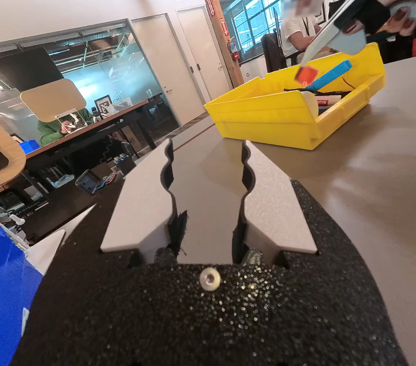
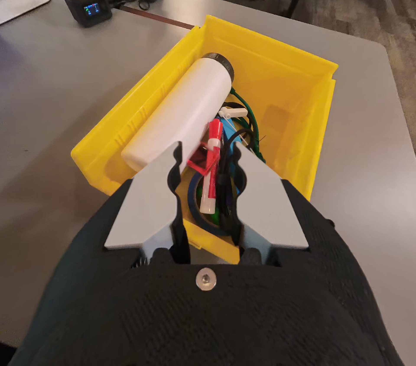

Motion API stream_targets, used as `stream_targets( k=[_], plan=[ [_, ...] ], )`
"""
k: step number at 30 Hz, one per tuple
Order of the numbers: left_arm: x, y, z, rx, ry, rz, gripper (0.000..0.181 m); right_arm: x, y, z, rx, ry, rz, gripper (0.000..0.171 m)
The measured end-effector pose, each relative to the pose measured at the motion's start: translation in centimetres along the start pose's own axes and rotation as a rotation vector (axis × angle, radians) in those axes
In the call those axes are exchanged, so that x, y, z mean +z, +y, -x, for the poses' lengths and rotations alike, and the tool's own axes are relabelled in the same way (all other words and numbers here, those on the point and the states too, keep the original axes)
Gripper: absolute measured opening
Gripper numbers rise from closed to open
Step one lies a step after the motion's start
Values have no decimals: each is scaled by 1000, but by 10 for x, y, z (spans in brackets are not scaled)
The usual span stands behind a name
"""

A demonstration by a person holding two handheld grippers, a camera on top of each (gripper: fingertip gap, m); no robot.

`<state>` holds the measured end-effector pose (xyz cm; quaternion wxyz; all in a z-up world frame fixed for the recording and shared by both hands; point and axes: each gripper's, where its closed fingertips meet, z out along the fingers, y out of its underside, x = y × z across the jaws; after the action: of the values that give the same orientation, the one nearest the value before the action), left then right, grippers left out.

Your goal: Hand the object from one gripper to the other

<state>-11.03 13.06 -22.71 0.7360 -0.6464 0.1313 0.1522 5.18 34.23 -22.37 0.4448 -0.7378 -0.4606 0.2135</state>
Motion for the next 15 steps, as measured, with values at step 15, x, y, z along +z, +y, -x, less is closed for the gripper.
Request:
stream_targets(
  k=[15],
  plan=[
    [-53, -40, 72, -6, -230, 115, 48, -15, -82, 143, -332, -162, -338, 52]
  ],
)
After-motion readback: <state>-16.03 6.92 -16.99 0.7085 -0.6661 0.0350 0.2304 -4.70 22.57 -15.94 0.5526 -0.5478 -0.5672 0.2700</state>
